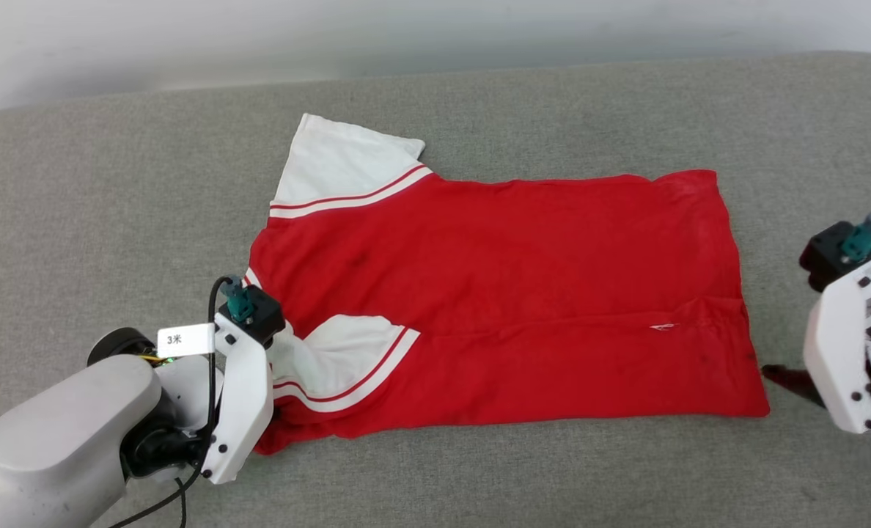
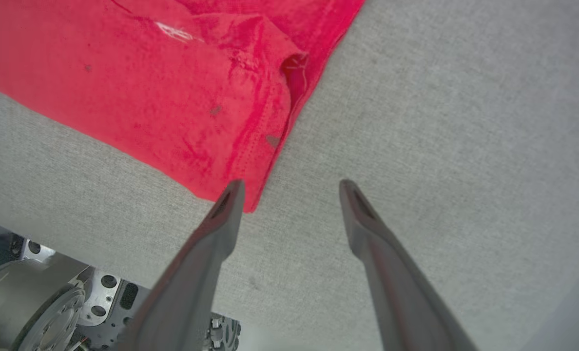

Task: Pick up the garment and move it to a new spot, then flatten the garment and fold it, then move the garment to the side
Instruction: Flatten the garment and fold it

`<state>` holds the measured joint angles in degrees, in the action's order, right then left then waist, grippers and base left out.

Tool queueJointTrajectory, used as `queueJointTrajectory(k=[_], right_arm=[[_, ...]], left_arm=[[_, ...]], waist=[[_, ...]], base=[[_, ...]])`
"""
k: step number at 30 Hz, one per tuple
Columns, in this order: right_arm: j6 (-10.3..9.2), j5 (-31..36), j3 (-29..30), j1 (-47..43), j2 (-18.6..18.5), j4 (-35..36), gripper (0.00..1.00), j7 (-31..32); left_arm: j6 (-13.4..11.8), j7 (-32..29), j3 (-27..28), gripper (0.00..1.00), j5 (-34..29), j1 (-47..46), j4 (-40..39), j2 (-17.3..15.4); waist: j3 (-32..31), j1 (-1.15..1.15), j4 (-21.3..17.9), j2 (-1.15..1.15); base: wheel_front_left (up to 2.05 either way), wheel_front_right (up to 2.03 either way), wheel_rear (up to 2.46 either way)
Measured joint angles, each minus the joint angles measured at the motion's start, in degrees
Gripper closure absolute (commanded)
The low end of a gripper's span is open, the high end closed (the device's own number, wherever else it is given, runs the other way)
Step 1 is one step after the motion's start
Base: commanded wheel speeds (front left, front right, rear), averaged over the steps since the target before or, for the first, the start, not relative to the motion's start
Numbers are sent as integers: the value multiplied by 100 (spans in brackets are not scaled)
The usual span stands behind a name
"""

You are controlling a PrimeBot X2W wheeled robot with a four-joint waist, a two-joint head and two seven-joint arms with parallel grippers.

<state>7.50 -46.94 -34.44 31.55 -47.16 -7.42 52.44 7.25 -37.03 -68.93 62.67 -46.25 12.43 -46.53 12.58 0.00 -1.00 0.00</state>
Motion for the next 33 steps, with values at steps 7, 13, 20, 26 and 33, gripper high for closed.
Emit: queueJointTrajectory(k=[7, 13, 20, 26, 33], right_arm=[[0, 113, -168, -43, 589, -788, 0, -88], [-1, 71, -286, -129, 789, -1148, 0, -404], [-1, -82, -419, -125, 780, -1274, 100, -859], [1, -332, -468, -229, 527, -1029, 100, -1396], [1, -600, -388, -606, -29, -500, 100, -1645]], left_arm=[[8, 97, -3, 100, -109, -109, -73, 47], [8, 200, -10, 100, -158, -126, -78, 45], [8, 296, -23, 100, -113, -21, -58, 18], [-14, 380, -9, 100, 73, 201, -124, -103], [-91, 430, -5, 100, 274, 487, -456, -333]], waist=[[210, 0, 112, 0], [340, -1, 174, 0], [250, -1, 117, 0], [-29, 0, 84, 0], [-283, 0, 68, 0]], base=[[0, 0, 0], [0, 0, 0], [0, 0, 0], [0, 0, 0], [0, 0, 0]])
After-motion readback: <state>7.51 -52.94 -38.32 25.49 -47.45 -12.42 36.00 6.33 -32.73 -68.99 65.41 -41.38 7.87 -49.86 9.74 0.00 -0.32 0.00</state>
